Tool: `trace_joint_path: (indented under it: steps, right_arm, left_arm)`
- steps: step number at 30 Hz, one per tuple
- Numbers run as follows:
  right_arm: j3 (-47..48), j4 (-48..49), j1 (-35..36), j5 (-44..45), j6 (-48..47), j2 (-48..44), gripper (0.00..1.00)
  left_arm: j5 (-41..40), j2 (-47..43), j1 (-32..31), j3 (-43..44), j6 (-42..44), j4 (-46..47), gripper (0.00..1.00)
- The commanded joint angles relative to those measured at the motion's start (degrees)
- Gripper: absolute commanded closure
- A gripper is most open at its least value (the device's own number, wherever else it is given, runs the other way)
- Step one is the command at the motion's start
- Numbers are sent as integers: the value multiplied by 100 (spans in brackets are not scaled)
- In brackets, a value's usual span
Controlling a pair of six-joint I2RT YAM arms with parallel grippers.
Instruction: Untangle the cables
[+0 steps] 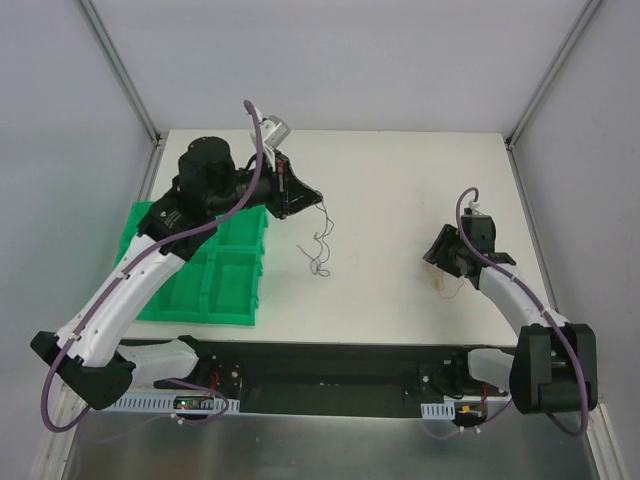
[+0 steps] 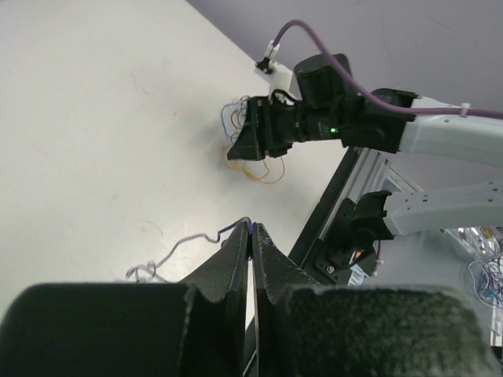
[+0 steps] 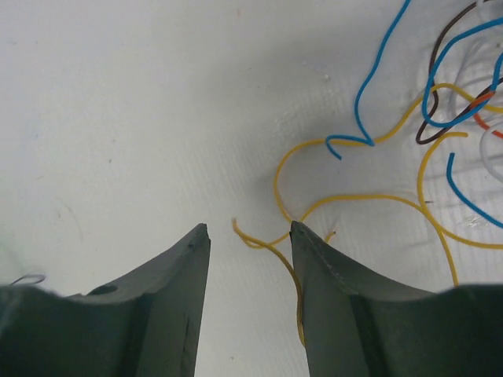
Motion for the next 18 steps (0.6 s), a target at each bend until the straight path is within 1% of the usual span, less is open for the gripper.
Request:
trace_joint_path:
  steps: [1,8,11,15,18]
  right_arm:
    - [-219,250,187,-196,-55,-627,50]
    - [-606,470,240,-231,-73,-1172,49]
    - [-545,435,311,-284,-91,-1181,45]
    - [-431,321,328,-232,-82,-1181,39]
    - [-360,163,337,-170,-108,-1190,38]
  left_arm:
    - [225,231,66,-417,-322,467,100]
    - [-240,495,66,-1393,-358,503,100]
    - [-504,644,66,-1806,-349,520,100]
    - [-505,1118,66,-1816,-340,538,100]
    - [-286,1610,57,-1615,-410,538,100]
